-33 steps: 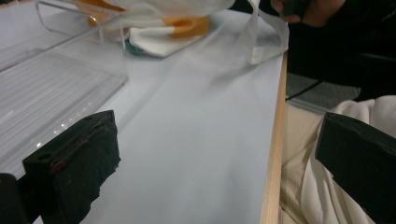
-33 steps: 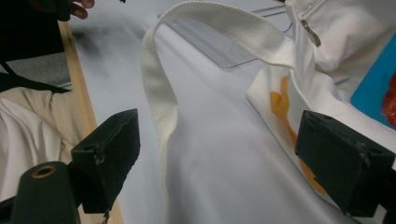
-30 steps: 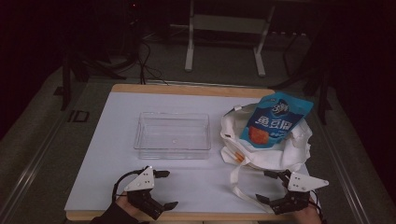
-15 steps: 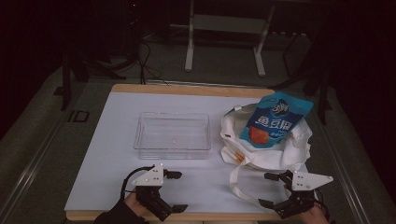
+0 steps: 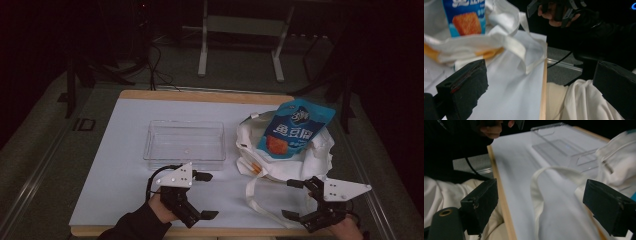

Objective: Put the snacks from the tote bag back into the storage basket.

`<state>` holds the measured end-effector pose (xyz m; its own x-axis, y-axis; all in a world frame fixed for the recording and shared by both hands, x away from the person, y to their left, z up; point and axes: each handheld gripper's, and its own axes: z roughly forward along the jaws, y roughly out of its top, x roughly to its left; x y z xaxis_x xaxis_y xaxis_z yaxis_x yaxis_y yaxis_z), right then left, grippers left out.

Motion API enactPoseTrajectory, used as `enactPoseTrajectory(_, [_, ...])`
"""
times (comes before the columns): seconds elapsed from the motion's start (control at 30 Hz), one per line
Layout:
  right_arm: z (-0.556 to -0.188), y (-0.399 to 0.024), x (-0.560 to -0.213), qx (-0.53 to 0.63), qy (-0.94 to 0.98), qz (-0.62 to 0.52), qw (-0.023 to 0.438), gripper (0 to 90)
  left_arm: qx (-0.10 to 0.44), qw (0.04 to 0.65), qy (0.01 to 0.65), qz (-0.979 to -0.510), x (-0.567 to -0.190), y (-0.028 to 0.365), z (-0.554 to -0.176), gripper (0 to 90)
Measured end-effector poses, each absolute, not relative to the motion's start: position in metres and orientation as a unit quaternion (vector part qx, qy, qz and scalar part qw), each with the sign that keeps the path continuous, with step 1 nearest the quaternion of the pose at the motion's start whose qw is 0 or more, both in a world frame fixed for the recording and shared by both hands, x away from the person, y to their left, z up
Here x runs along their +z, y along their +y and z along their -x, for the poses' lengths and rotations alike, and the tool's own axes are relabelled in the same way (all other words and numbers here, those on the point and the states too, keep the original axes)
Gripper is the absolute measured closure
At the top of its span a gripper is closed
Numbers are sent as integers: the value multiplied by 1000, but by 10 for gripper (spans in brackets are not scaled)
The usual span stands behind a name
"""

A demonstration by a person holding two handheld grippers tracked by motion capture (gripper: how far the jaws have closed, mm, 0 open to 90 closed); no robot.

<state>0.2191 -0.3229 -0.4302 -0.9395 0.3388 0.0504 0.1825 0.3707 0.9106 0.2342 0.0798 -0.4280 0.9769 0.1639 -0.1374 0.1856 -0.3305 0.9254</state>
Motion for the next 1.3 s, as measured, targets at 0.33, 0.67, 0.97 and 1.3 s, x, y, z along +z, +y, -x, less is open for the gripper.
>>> enactPoseTrajectory(0.33, [-223,-330,-400,558,810,-149,105,125,-3,583,90,-808,-405,55,-257,0])
enactPoseTrajectory(0.67, [-239,-337,-383,563,803,-145,132,124,10,591,68,-803,-386,26,-281,0])
enactPoseTrajectory(0.97, [-256,-345,-372,560,801,-144,153,139,28,600,58,-798,-374,2,-305,0])
enactPoseTrajectory(1.3, [-277,-358,-372,557,798,-162,160,150,34,599,57,-798,-370,-26,-335,0])
